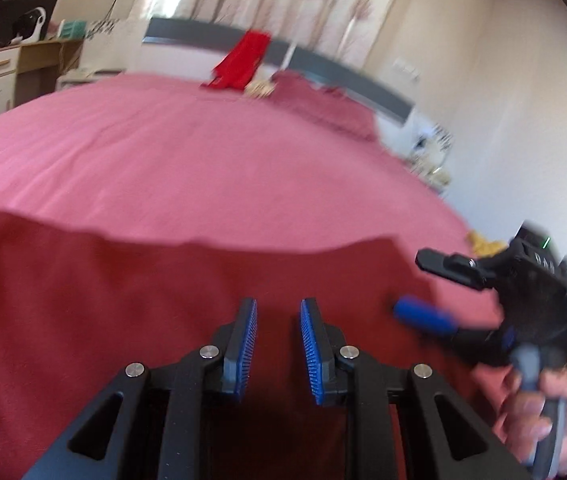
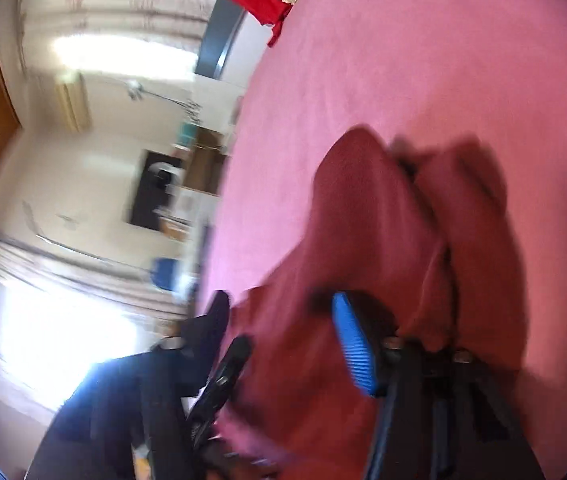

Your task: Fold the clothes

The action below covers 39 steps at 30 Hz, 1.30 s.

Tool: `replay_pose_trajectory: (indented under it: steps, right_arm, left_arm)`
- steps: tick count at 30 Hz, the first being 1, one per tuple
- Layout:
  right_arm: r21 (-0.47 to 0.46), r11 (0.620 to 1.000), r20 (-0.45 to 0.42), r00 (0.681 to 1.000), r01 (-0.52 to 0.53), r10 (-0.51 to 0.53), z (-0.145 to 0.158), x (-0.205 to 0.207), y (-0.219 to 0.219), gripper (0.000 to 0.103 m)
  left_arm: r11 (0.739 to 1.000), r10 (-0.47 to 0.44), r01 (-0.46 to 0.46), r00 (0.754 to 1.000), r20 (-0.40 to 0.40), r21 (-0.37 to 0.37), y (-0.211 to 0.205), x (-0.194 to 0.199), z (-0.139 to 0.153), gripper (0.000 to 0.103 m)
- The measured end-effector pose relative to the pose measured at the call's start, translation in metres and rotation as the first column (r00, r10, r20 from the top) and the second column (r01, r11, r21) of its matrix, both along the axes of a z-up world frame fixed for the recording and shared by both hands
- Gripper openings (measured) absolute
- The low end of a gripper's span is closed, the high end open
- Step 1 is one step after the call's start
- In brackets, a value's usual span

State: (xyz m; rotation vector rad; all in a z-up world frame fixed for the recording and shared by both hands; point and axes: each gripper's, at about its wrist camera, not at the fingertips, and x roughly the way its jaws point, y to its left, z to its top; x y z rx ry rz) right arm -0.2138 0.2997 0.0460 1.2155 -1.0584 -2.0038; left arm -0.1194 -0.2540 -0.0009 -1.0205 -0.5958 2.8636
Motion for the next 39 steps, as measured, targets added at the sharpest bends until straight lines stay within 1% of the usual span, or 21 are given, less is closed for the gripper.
replay_pose_trajectory:
  steps: [3, 4, 5, 8, 11, 13, 17, 19, 21, 22, 25, 27, 29, 30, 31, 33, 34, 35, 36, 38, 39]
  right_arm:
    - [0.119, 0.985, -0.005, 0.993, 0.121, -0.122, -0.01, 0.003, 0.017, 0.029]
    - [0.118, 0.985, 0.013, 0.992, 0.126, -0.128, -0.011, 0.003, 0.024, 0.022]
    - [0.12, 0.985, 0.028, 0.991, 0.127, -0.132, -0.011, 0.003, 0.03, 0.022]
    - [0.223, 0.972, -0.051, 0.996, 0.08, -0.07, 0.022, 0.005, 0.022, 0.028]
    - [0.366, 0.93, -0.154, 0.985, -0.022, 0.083, 0.06, 0.012, -0.017, 0.029]
    - [0.484, 0.869, -0.187, 0.959, -0.101, 0.215, 0.079, 0.014, -0.061, 0.029]
    - [0.709, 0.672, -0.096, 0.915, -0.214, 0.392, 0.055, 0.009, -0.126, 0.029]
    - [0.725, 0.66, -0.081, 0.927, -0.198, 0.366, 0.05, -0.003, -0.125, 0.026]
    - [0.74, 0.648, -0.066, 0.938, -0.182, 0.339, 0.046, -0.016, -0.124, 0.024]
    - [0.747, 0.641, -0.059, 0.944, -0.174, 0.326, 0.044, -0.022, -0.124, 0.022]
    - [0.77, 0.62, -0.039, 0.958, -0.152, 0.284, 0.037, -0.04, -0.123, 0.005]
    - [0.771, 0.62, -0.024, 0.966, -0.147, 0.259, 0.036, -0.051, -0.121, 0.002]
    - [0.763, 0.632, -0.019, 0.974, -0.133, 0.228, 0.039, -0.054, -0.115, 0.003]
    - [0.769, 0.63, -0.033, 0.979, -0.104, 0.202, 0.046, -0.058, -0.118, 0.006]
    - [0.772, 0.632, -0.057, 0.983, -0.067, 0.174, 0.053, -0.055, -0.112, 0.016]
    - [0.723, 0.69, -0.1, 0.982, -0.041, 0.163, 0.064, -0.044, -0.099, 0.024]
    - [0.693, 0.72, -0.115, 0.978, -0.045, 0.172, 0.07, -0.034, -0.098, 0.034]
    - [0.661, 0.748, -0.13, 0.975, -0.05, 0.18, 0.075, -0.025, -0.097, 0.052]
    - [0.635, 0.77, -0.144, 0.97, -0.061, 0.196, 0.08, -0.014, -0.097, 0.06]
    - [0.643, 0.756, -0.149, 0.948, -0.123, 0.281, 0.079, 0.008, -0.114, 0.064]
    - [0.676, 0.721, -0.134, 0.936, -0.154, 0.325, 0.074, 0.018, -0.125, 0.064]
  left_arm:
    - [1.0, -0.005, 0.005, 1.0, 0.0, 0.006, 0.001, -0.001, -0.004, 0.022]
    - [1.0, -0.005, 0.005, 1.0, 0.002, -0.001, 0.002, -0.002, -0.004, 0.022]
    - [1.0, -0.012, 0.012, 1.0, 0.004, -0.008, 0.002, -0.001, 0.0, 0.022]
    - [0.998, -0.029, 0.028, 1.0, -0.013, -0.051, -0.002, 0.004, 0.015, 0.022]
    - [0.978, 0.013, -0.024, 0.999, -0.052, -0.207, -0.02, 0.016, 0.034, 0.023]
    - [0.953, 0.051, -0.055, 0.998, -0.02, -0.298, -0.039, 0.018, 0.036, 0.023]
    - [0.884, 0.168, -0.104, 0.98, 0.102, -0.457, -0.08, 0.013, 0.023, 0.023]
    - [0.859, 0.229, -0.102, 0.953, 0.197, -0.502, -0.109, 0.006, 0.007, 0.026]
    - [0.891, 0.18, -0.072, 0.962, 0.204, -0.447, -0.125, 0.004, 0.0, 0.028]
    - [0.89, 0.169, -0.06, 0.964, 0.204, -0.452, -0.127, 0.004, 0.0, 0.028]
    - [0.851, 0.136, 0.001, 0.966, 0.222, -0.526, -0.117, -0.002, 0.002, 0.029]
    - [0.84, 0.123, 0.025, 0.964, 0.235, -0.542, -0.118, -0.001, 0.006, 0.028]
    - [0.826, 0.166, -0.003, 0.957, 0.238, -0.563, -0.13, 0.004, 0.014, 0.028]
    - [0.83, 0.203, -0.047, 0.954, 0.222, -0.556, -0.141, 0.01, 0.022, 0.028]
    - [0.833, 0.24, -0.093, 0.949, 0.205, -0.545, -0.153, 0.016, 0.031, 0.028]
    - [0.854, 0.28, -0.182, 0.95, 0.136, -0.488, -0.167, 0.033, 0.05, 0.028]
    - [0.862, 0.3, -0.225, 0.948, 0.101, -0.455, -0.174, 0.042, 0.059, 0.027]
    - [0.872, 0.302, -0.248, 0.951, 0.066, -0.423, -0.175, 0.053, 0.067, 0.027]
    - [0.88, 0.292, -0.253, 0.955, 0.039, -0.402, -0.171, 0.062, 0.073, 0.027]
    - [0.901, 0.228, -0.198, 0.973, 0.034, -0.386, -0.152, 0.067, 0.073, 0.027]
    - [0.912, 0.186, -0.153, 0.981, 0.05, -0.381, -0.141, 0.06, 0.069, 0.027]
